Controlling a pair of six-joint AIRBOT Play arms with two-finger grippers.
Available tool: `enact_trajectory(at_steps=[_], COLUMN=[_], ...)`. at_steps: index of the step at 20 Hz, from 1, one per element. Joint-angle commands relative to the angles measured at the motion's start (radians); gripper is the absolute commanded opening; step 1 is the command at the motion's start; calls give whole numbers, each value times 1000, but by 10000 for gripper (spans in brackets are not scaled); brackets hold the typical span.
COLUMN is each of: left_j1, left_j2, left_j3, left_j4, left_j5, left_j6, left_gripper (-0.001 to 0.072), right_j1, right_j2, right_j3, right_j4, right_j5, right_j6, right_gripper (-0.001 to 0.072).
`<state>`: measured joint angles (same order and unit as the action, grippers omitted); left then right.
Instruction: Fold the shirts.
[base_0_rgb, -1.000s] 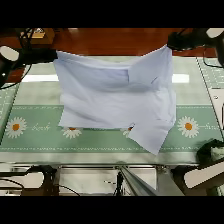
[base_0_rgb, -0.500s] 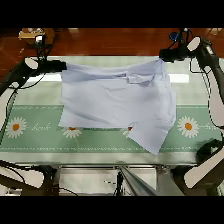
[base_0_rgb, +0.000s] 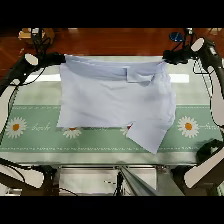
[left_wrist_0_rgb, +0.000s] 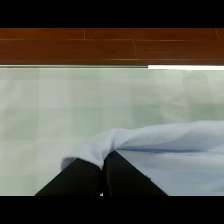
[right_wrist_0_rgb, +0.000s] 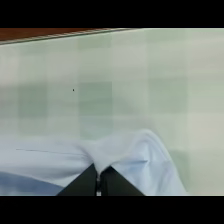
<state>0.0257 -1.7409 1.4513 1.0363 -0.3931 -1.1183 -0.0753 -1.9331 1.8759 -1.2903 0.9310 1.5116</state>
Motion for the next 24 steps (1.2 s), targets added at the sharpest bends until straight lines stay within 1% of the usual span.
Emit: enact_trajectory(at_steps=[1,2,4,8,12,15,17,22,24], left_j1=[-8,-7,1,18,18,19,19,20,19], left_j2=[-16,-15,2,61,62,56,36,-38,-48], left_j3=[5,5,6,10,10,10,10,10,10], left_j4=[1,4,10,129,134,186,188,189,196], left_j5=[-48,-77,-163,-308,-453,-472,-483,-597,-602], left_j6=[0,0,38,35,32,33,32,28,22], left_gripper=[21,21,22,21,21,21,21,21,21], right_j1=[2,2,2,2,2,2,2,2,2], right_j2=[0,3,15,66,41,9,-11,-45,-49], right_j3=[0,0,0,0,0,0,0,0,0], right_j4=[1,0,-18,-119,-133,-129,-129,-122,-122], right_j5=[97,134,208,323,429,446,451,480,479], right_j6=[3,3,-6,-31,-42,-38,-36,-31,-31], right_gripper=[21,21,21,21,21,21,21,22,22])
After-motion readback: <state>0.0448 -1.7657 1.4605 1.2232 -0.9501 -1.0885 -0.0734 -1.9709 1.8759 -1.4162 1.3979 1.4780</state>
